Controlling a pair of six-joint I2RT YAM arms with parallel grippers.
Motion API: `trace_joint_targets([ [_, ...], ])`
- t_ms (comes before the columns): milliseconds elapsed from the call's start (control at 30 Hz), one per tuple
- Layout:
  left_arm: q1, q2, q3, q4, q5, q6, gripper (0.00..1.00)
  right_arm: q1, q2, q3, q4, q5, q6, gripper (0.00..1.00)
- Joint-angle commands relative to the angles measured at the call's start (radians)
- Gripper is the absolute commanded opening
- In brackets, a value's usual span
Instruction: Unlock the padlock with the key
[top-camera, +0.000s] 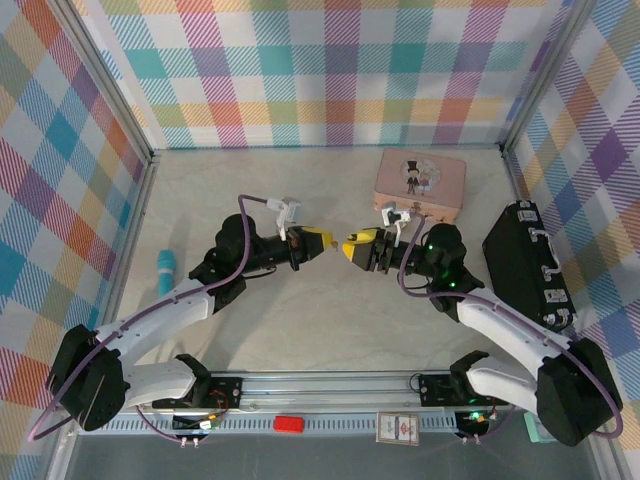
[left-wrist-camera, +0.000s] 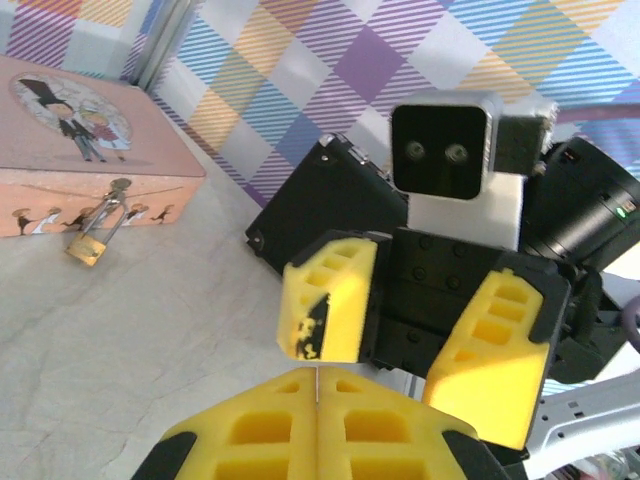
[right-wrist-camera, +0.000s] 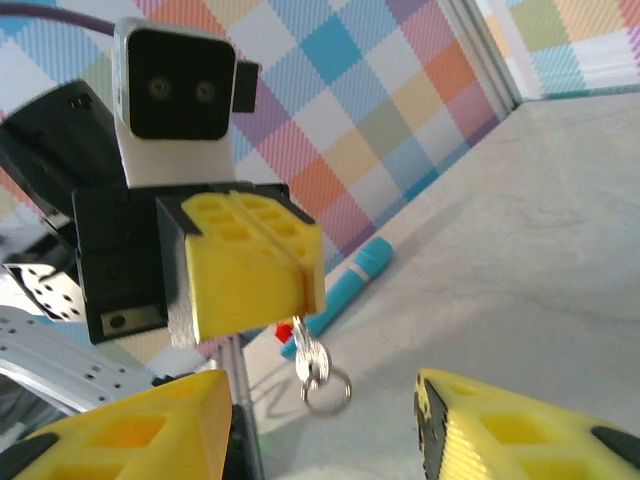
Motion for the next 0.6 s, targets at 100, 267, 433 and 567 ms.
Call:
trace_joint_targets([
  [100,-0.023,-0.014,-0.006,0.137,-0.012,-0.052,0.0,-0.002,0.063,0.039,0.191,-0.082,0.11,0.48],
  [267,-0.03,0.0,0.005,0.165,-0.02,-0.09,0.0,-0.002,0.081,0.02,0.277,-0.094,0.148,0.43],
  [433,-0.039,0.005,0.015,0.171,-0.03,-0.111,0.0,-0.002,0.05,0.007,0.291,-0.093,0.155,0.38],
  [567,-0.042,0.017,0.021,0.181,-0.027,-0.123,0.0,-0.002,0.054,0.015,0.289,-0.103,0.159,0.3],
])
